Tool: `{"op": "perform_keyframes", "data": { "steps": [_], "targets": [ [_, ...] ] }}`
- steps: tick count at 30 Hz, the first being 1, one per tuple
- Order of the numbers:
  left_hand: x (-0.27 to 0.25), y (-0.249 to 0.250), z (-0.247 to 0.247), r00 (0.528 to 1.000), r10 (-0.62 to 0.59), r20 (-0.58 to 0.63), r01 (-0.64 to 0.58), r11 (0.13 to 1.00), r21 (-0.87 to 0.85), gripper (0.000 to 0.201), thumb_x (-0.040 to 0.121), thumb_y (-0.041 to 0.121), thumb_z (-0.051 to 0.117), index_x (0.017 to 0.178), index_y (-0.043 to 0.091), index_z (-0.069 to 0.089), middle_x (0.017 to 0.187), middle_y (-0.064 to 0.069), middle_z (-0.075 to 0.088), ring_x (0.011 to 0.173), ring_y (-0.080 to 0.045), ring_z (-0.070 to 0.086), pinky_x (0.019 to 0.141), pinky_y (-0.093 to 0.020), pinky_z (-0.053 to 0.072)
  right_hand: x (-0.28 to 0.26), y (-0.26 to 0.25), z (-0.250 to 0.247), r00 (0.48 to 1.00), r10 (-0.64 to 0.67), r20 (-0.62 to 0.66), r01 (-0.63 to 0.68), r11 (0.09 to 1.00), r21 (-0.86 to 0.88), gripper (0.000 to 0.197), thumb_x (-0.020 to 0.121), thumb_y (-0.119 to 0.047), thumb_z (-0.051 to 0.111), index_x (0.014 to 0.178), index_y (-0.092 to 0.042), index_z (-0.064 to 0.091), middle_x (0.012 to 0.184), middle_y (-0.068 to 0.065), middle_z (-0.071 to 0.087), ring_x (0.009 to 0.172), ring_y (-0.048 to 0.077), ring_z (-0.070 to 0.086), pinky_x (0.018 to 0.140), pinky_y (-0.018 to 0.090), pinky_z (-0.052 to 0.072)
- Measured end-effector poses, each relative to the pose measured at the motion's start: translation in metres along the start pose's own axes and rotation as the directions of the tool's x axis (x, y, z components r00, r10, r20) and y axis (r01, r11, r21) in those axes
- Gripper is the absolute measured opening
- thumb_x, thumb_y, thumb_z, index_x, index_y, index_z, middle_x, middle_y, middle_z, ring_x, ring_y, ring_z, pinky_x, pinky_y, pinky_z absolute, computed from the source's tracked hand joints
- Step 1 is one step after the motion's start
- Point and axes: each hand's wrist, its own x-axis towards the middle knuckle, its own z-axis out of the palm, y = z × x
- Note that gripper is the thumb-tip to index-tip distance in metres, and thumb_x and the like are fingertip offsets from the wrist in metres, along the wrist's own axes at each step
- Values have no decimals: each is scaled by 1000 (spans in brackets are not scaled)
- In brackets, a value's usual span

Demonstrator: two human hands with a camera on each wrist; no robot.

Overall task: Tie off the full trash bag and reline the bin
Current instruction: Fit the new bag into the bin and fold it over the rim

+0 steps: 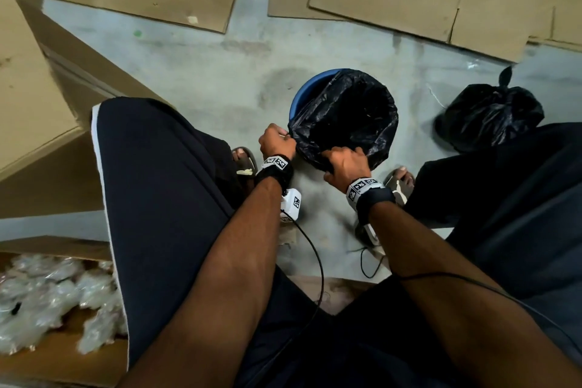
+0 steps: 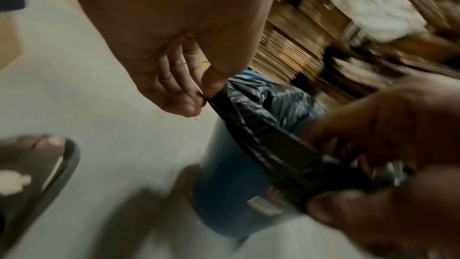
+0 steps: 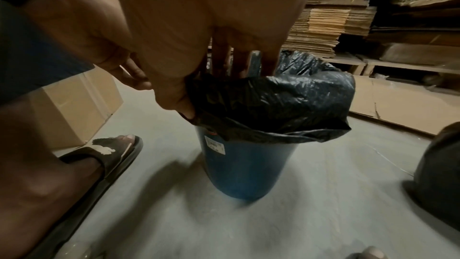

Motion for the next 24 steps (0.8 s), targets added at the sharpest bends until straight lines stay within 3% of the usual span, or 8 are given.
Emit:
{"op": "perform_keyframes", "data": {
  "steps": [4,7,11,13,16,19,22,24],
  "targets": [
    [-9,-1,4,983,45,176,-68,989,128,15,84,12,56,95,12,67,109,-16,60,89,-29,56,86,-27,46,-6,7,-5,998,60,12,-60,998,-33,51,68,-34,69,118,-24,65,114,2,67,111,29,59,95,44,39],
    [-16,-3,1,989,64,132,-76,993,93,14,75,10,62,89,11,67,99,-15,71,95,-34,66,86,-29,51,-11,5,-5,995,93,-30,-94,996,0,58,59,-42,65,113,-21,63,110,2,63,108,29,56,92,47,40],
    [-27,6,-8,983,184,4,-184,981,-63,36,75,11,65,111,16,60,109,-11,60,100,-29,63,89,-35,52,-6,-2,0,990,75,-117,-66,995,78,61,75,-52,63,125,-18,54,120,4,55,112,30,54,92,50,41],
    [-29,13,-8,962,271,5,-271,962,4,33,81,21,67,114,23,61,113,-9,53,109,-28,59,92,-36,51,-2,-6,2,989,51,-139,-39,995,88,60,85,-53,60,132,-17,50,125,6,55,114,30,55,93,50,40],
    [-24,21,-6,927,366,79,-374,891,257,30,83,30,69,112,23,61,117,-9,48,117,-30,51,87,-39,52,3,-8,4,992,41,-118,-32,997,76,57,86,-52,63,130,-19,51,123,4,59,116,29,54,95,50,39],
    [-19,30,-7,908,394,145,-418,817,397,22,86,20,65,107,17,62,113,-12,57,106,-33,59,83,-42,55,6,-4,2,998,18,-60,-15,999,40,42,84,-44,66,119,-22,59,117,2,65,114,28,56,97,48,38],
    [-17,38,-10,933,347,91,-357,868,346,13,86,12,57,97,14,63,97,-14,67,89,-36,66,77,-41,58,5,-2,-3,998,38,-43,-36,998,44,32,80,-36,67,109,-25,64,111,1,68,109,29,57,95,48,37],
    [-16,39,-11,951,302,58,-305,905,297,14,85,12,55,96,13,63,97,-16,67,88,-38,66,76,-41,57,4,0,-8,997,68,-44,-66,996,58,33,76,-36,68,108,-27,66,109,0,68,108,29,57,95,48,37]
  ]
}}
